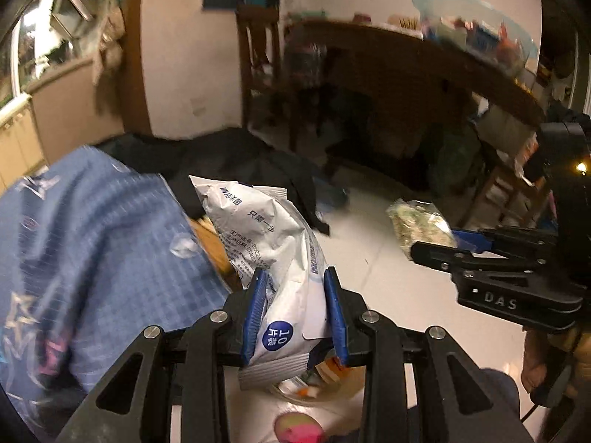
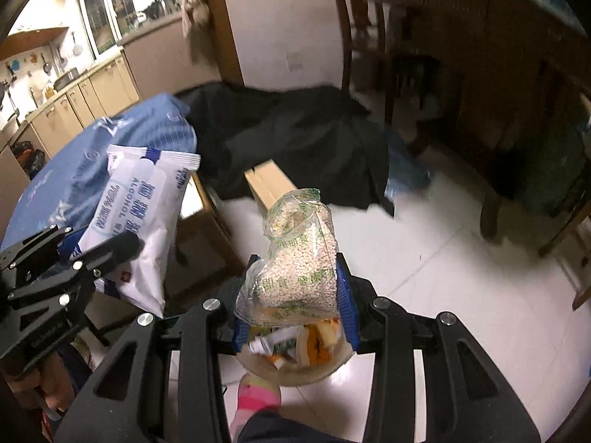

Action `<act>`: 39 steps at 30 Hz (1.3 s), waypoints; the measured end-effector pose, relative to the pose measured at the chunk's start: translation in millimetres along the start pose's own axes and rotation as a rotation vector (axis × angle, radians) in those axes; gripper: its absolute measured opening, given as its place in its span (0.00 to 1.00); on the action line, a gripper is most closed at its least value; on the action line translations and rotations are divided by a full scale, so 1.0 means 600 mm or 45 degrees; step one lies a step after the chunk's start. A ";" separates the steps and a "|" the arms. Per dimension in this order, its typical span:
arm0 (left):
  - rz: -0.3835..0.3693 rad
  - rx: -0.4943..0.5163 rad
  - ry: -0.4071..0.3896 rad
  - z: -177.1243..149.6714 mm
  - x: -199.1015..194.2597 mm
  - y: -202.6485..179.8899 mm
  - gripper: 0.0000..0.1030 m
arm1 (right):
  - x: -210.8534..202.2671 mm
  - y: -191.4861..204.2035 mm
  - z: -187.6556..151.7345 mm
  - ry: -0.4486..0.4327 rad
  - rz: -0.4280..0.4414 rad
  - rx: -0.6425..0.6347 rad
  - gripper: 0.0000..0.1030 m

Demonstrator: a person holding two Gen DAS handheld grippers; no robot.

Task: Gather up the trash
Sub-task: 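Carry the grain bag and wipe pack over the white bucket, then open both grippers above the bucket to drop the bags in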

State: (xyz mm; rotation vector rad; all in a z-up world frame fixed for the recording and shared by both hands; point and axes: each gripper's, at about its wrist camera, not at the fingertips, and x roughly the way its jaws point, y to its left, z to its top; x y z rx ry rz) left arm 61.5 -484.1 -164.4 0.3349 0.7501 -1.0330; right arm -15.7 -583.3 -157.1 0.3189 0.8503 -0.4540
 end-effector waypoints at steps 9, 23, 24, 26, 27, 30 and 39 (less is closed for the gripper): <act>-0.075 -0.017 0.241 -0.045 0.130 0.001 0.32 | 0.095 -0.034 -0.032 0.227 0.038 0.038 0.36; -0.082 -0.020 0.452 -0.099 0.258 0.012 0.32 | 0.180 -0.073 -0.083 0.432 0.044 0.083 0.36; -0.081 -0.023 0.463 -0.103 0.265 0.012 0.32 | 0.183 -0.076 -0.085 0.436 0.044 0.083 0.36; -0.076 -0.025 0.474 -0.108 0.276 0.008 0.32 | 0.184 -0.078 -0.088 0.437 0.047 0.085 0.36; -0.078 -0.028 0.478 -0.109 0.279 0.007 0.32 | 0.186 -0.078 -0.086 0.438 0.049 0.087 0.36; -0.077 -0.022 0.484 -0.109 0.285 0.001 0.32 | 0.187 -0.079 -0.087 0.437 0.057 0.090 0.36; -0.048 -0.015 0.483 -0.105 0.286 -0.009 0.33 | 0.188 -0.080 -0.088 0.436 0.067 0.087 0.37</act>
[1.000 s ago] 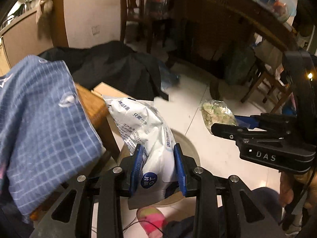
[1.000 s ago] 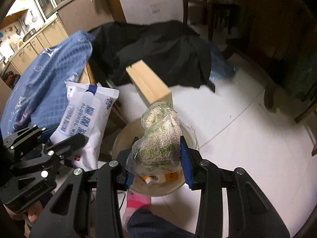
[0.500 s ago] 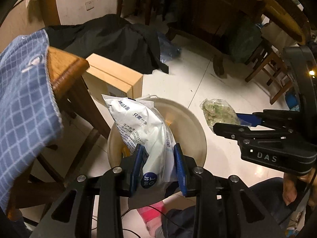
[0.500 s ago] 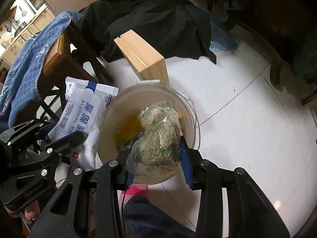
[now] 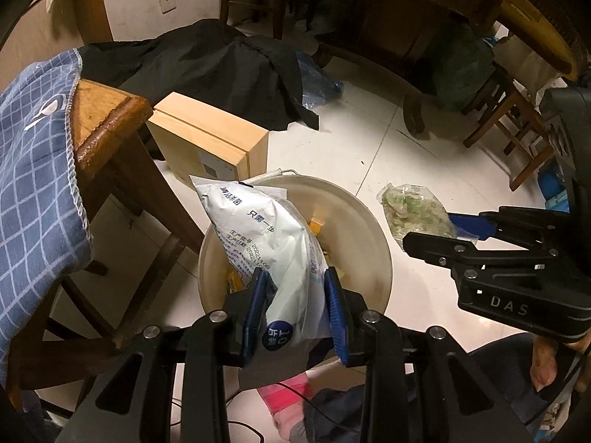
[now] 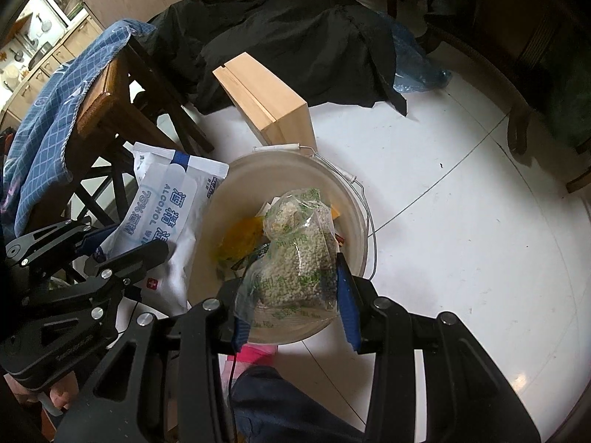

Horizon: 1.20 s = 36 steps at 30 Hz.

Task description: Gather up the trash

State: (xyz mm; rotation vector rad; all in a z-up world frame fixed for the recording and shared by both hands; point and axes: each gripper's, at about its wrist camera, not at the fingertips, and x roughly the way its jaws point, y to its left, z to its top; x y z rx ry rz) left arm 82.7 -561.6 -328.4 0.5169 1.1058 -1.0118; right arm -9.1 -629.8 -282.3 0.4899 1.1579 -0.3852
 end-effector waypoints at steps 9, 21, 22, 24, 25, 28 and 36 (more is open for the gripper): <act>0.029 0.009 -0.014 0.005 -0.014 -0.001 0.34 | -0.005 0.001 0.005 -0.016 0.005 -0.003 0.38; 0.182 -0.098 -0.384 0.010 -0.228 0.050 0.65 | -0.180 0.052 0.006 -0.465 -0.032 -0.073 0.78; 0.312 -0.121 -0.481 0.006 -0.292 0.068 0.85 | -0.224 0.079 0.009 -0.570 -0.025 -0.111 0.86; 0.634 -0.216 -0.687 -0.021 -0.418 0.114 0.95 | -0.300 0.141 0.014 -0.777 -0.007 -0.194 0.95; 0.679 -0.279 -0.749 -0.036 -0.460 0.140 0.95 | -0.323 0.169 0.019 -0.835 0.034 -0.233 0.95; 0.700 -0.523 -0.854 -0.092 -0.577 0.247 0.95 | -0.370 0.288 0.032 -0.955 0.209 -0.408 0.95; 1.112 -0.864 -0.890 -0.272 -0.728 0.384 0.95 | -0.365 0.583 0.032 -0.945 0.586 -0.739 0.95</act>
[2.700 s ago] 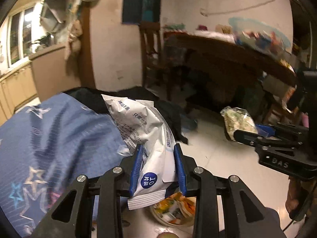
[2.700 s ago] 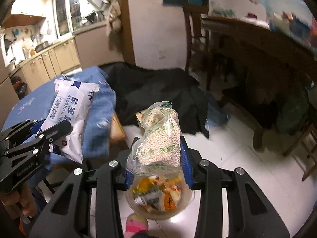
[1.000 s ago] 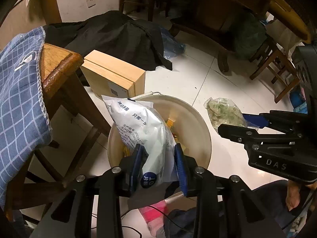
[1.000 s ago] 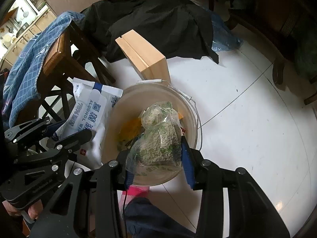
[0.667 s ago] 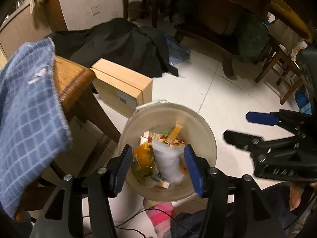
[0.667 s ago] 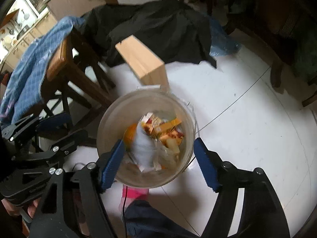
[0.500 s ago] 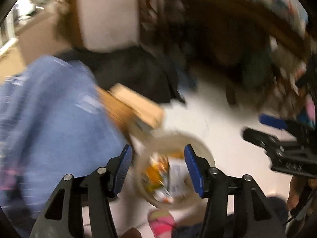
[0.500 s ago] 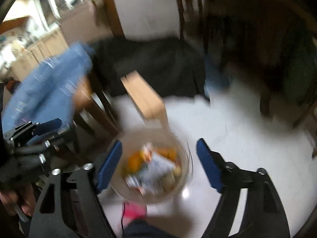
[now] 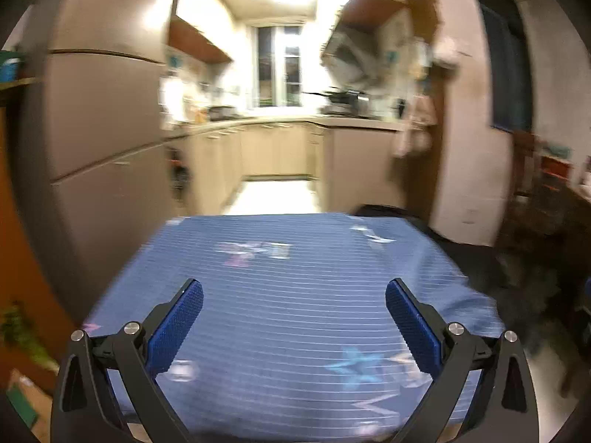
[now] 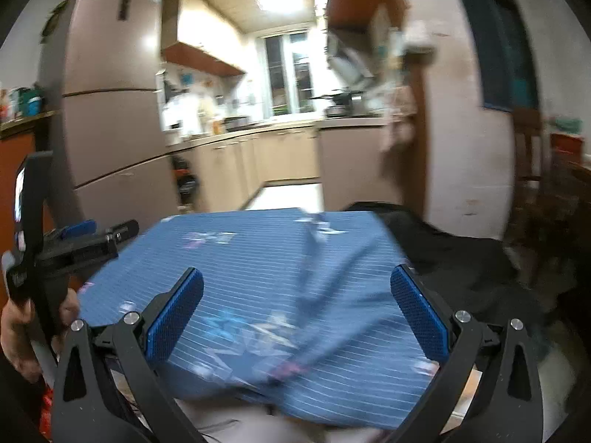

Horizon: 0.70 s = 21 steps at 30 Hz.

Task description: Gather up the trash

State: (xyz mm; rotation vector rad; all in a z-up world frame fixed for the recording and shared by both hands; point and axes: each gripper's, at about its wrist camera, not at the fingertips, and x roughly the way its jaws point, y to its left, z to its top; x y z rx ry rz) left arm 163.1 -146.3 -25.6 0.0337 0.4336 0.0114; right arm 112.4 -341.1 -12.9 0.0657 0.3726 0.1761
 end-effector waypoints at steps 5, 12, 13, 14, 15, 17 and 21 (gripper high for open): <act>0.084 -0.063 0.048 -0.013 -0.025 0.103 0.95 | 0.050 0.098 0.018 -0.031 0.057 -0.081 0.95; 0.108 -0.072 0.036 -0.038 -0.059 0.207 0.95 | 0.043 0.176 0.018 -0.084 0.060 -0.111 0.95; 0.097 -0.064 0.037 -0.043 -0.061 0.216 0.95 | 0.047 0.184 0.019 -0.094 0.057 -0.112 0.95; 0.089 -0.055 0.043 -0.047 -0.062 0.221 0.95 | 0.047 0.190 0.018 -0.097 0.052 -0.118 0.95; 0.080 -0.048 0.048 -0.052 -0.063 0.225 0.95 | 0.047 0.199 0.017 -0.102 0.040 -0.128 0.95; 0.067 -0.040 0.049 -0.057 -0.060 0.230 0.95 | 0.044 0.205 0.014 -0.109 0.035 -0.120 0.95; 0.043 -0.043 0.060 -0.061 -0.049 0.245 0.95 | 0.043 0.215 0.012 -0.110 0.017 -0.108 0.95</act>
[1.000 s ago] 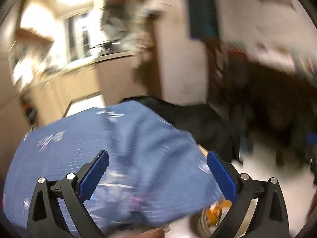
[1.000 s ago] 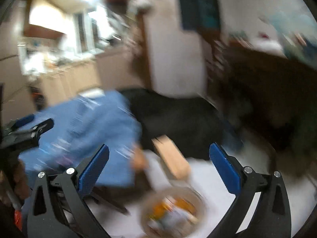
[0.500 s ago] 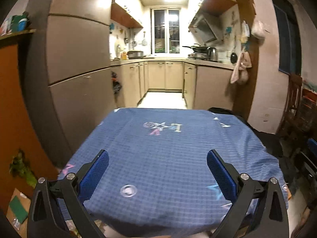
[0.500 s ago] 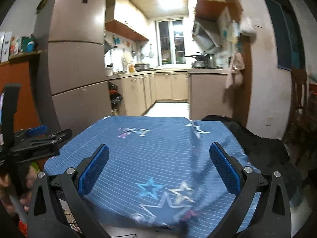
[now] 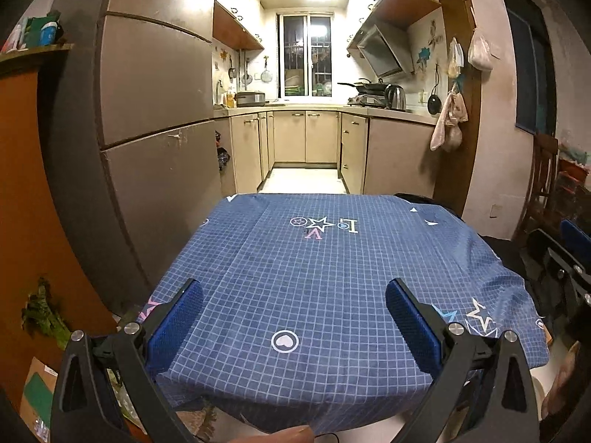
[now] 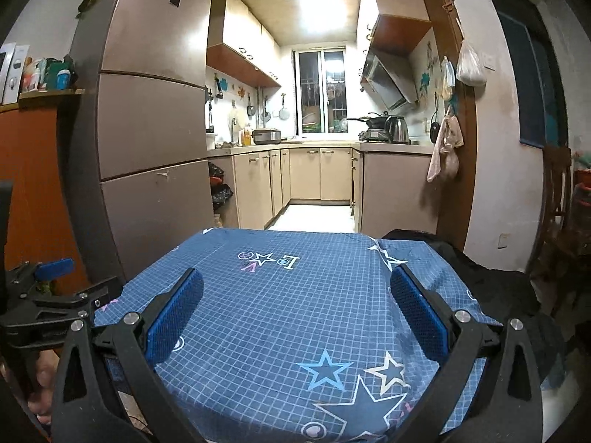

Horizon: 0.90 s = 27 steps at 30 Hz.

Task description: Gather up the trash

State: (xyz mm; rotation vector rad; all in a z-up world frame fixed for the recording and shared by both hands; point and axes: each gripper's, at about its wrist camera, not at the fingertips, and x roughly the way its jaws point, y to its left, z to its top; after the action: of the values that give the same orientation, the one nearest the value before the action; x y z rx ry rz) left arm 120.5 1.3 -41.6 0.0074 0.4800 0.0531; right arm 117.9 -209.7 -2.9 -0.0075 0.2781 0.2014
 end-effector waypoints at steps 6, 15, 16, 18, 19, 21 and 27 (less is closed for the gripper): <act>-0.021 0.006 0.006 -0.002 0.010 0.002 0.95 | -0.001 0.020 -0.009 0.013 -0.011 0.001 0.95; -0.041 -0.011 -0.003 -0.004 0.013 -0.001 0.95 | -0.001 0.024 -0.012 0.030 -0.020 0.009 0.95; -0.059 -0.025 0.009 -0.003 0.015 0.002 0.95 | 0.000 0.023 -0.013 0.034 -0.021 0.010 0.95; -0.030 -0.022 0.011 -0.003 0.018 0.001 0.95 | 0.000 0.022 -0.014 0.040 -0.029 0.009 0.95; -0.013 -0.016 0.024 -0.005 0.021 -0.002 0.95 | 0.000 0.023 -0.014 0.039 -0.032 0.009 0.95; -0.014 -0.024 0.021 -0.006 0.020 -0.002 0.95 | -0.002 0.022 -0.014 0.036 -0.034 0.010 0.95; -0.031 -0.039 0.016 -0.006 0.017 -0.004 0.95 | -0.005 0.020 -0.014 0.041 -0.033 0.016 0.95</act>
State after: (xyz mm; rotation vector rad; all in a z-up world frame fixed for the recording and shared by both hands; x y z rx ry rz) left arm 128.3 -0.5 -49.5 -0.0288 0.4918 0.0363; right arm 110.6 -198.9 -10.2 -0.0023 0.3114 0.1736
